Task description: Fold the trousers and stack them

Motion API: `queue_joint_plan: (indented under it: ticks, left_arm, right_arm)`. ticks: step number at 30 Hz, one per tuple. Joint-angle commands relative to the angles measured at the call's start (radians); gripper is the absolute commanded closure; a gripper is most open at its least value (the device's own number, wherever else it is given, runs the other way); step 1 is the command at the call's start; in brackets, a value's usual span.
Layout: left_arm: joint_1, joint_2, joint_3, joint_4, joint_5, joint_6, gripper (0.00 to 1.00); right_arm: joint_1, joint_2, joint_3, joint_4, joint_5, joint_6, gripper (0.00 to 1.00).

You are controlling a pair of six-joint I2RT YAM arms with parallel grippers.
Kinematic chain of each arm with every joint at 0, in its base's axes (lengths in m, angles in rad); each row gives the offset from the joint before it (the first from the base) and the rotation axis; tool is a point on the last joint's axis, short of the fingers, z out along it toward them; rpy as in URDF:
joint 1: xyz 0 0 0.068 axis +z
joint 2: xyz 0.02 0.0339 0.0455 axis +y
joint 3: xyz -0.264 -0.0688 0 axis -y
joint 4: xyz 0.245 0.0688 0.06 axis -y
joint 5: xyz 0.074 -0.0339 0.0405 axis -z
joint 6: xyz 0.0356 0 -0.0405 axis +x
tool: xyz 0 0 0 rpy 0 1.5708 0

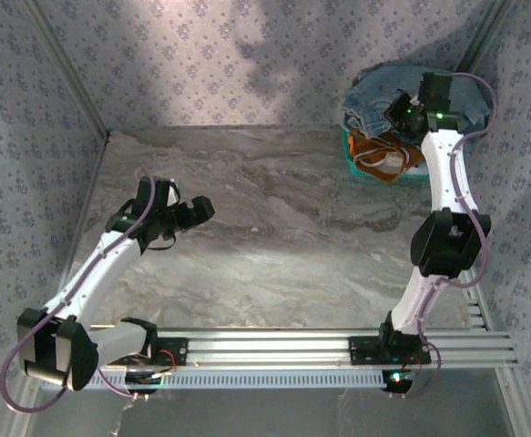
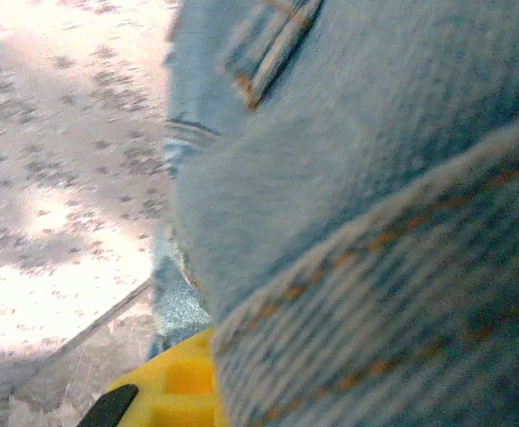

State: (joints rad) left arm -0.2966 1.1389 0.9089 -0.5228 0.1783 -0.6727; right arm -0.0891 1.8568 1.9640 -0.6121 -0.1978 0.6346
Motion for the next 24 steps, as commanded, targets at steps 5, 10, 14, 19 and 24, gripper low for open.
queue_joint_plan:
  ticks: [5,10,14,19,24]
  left_arm:
    - [-0.001,-0.119,0.105,-0.069,-0.132,0.027,0.03]
    - [0.042,-0.179,0.158,-0.104,-0.198,-0.008,0.05]
    - [0.120,-0.244,0.177,-0.115,-0.192,-0.061,0.06]
    - [0.225,-0.327,0.222,-0.237,-0.231,-0.073,0.02]
    - [0.289,-0.369,0.242,-0.299,-0.254,-0.044,0.00]
  right_arm:
    - [0.200,-0.276,0.101,-0.021,-0.009,-0.131,1.00]
    - [0.512,-0.385,0.076,-0.050,0.051,-0.169,1.00]
    - [0.786,-0.381,-0.079,0.040,0.049,-0.097,1.00]
    - [0.852,-0.249,-0.039,-0.070,-0.096,-0.052,0.40]
    - [0.808,-0.323,-0.100,-0.119,-0.021,-0.076,0.28]
